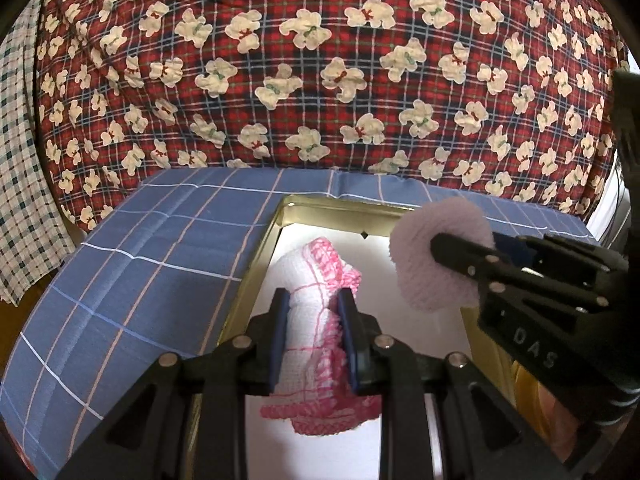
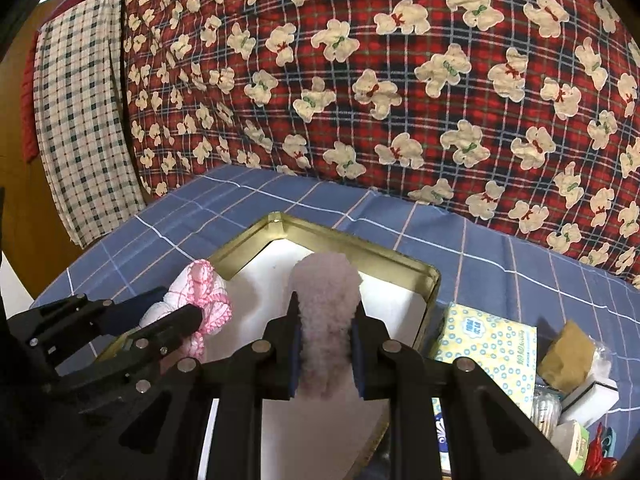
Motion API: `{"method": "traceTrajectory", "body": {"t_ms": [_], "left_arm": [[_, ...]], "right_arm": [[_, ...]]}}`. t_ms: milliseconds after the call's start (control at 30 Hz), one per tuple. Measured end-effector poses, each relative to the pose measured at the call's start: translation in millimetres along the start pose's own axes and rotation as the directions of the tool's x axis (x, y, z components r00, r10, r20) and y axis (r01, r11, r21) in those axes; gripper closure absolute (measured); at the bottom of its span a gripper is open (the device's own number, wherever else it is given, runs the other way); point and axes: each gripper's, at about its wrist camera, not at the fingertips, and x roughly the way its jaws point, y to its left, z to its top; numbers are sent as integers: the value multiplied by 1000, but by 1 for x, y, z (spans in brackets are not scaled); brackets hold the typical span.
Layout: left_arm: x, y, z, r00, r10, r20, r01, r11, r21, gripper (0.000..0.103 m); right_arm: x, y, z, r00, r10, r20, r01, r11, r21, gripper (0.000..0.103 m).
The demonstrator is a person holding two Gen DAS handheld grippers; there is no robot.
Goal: Organize soft objects
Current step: 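Lower both items into the tray and open both tools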
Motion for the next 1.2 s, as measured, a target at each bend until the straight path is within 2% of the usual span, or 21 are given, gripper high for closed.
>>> {"method": "traceTrajectory", "body": {"t_ms": [667, 700, 733, 767, 800, 833, 900, 967, 1033, 1200], "left_arm": [[6, -2, -3, 1000, 10, -15, -10, 1000, 16, 80], [7, -2, -3, 1000, 12, -19, -11, 1000, 16, 78], [8, -2, -3, 1000, 19, -22, -19, 1000, 18, 72], [9, -2, -3, 999, 27, -23, -26, 999, 18, 70], [9, -2, -3, 999, 38, -28, -37, 999, 23, 63], [8, -2, -4, 999, 31, -26, -30, 999, 26, 54], [2, -4, -5, 1000, 25, -8, -24, 999, 30, 44], [-5, -6, -5, 999, 34, 8, -34, 999, 41, 41], [-12, -8, -5, 1000, 23, 21, -24, 999, 46, 31], [-30, -18, -8, 997, 37, 73, -42, 997, 69, 23]], "right_arm": [[5, 3, 0, 1000, -6, -16, 6, 1000, -12, 80], [6, 3, 0, 1000, -12, -20, 12, 1000, -10, 73], [7, 3, 1, 999, -23, -26, 22, 1000, -10, 57], [8, 3, 1, 999, -29, -36, 29, 999, -13, 50], [7, 3, 1, 999, -24, -34, 24, 1000, -11, 40], [6, 3, 1, 999, -16, -31, 16, 1000, -10, 38], [0, 4, 0, 1000, -12, -21, 11, 1000, -16, 38], [-7, 4, 0, 1000, -19, -9, 19, 1000, -22, 38], [-16, 2, -2, 1000, -19, 2, 19, 999, -26, 37], [-46, -4, -12, 998, -36, 51, 38, 998, -40, 31]]}}
